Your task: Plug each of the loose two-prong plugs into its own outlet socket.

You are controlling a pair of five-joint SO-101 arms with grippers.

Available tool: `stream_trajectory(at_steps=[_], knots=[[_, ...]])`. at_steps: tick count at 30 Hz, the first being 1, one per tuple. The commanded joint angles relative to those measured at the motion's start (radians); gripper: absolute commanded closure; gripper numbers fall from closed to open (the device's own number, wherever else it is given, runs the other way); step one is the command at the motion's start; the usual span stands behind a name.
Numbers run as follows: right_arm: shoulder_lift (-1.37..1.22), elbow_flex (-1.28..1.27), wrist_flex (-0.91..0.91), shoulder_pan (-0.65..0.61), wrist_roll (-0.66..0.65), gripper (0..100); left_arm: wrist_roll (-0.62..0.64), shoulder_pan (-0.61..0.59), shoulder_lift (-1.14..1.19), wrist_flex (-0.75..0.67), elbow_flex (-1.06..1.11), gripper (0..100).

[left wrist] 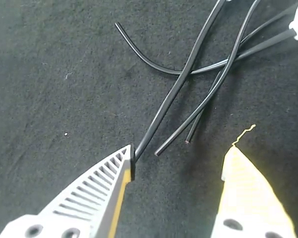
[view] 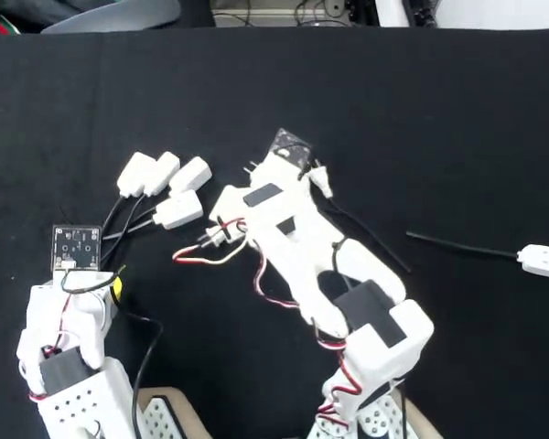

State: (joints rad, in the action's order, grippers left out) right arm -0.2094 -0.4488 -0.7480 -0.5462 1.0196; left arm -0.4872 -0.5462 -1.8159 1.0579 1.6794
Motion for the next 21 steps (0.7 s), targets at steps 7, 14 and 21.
stream_trajectory(at_steps=[7, 14, 21], knots=[[0.064, 0.22, -0.359, 0.04, -0.463, 98.7, -0.006, 0.012, -0.006, -0.009, 0.019, 71], [-0.079, 0.36, -0.522, 0.101, -1.077, 98.7, -0.006, 0.012, -0.006, -0.009, 0.019, 71], [-0.271, 0.536, -0.749, 0.087, -1.243, 98.6, -0.005, 0.101, -0.006, 0.0, 0.019, 71]])
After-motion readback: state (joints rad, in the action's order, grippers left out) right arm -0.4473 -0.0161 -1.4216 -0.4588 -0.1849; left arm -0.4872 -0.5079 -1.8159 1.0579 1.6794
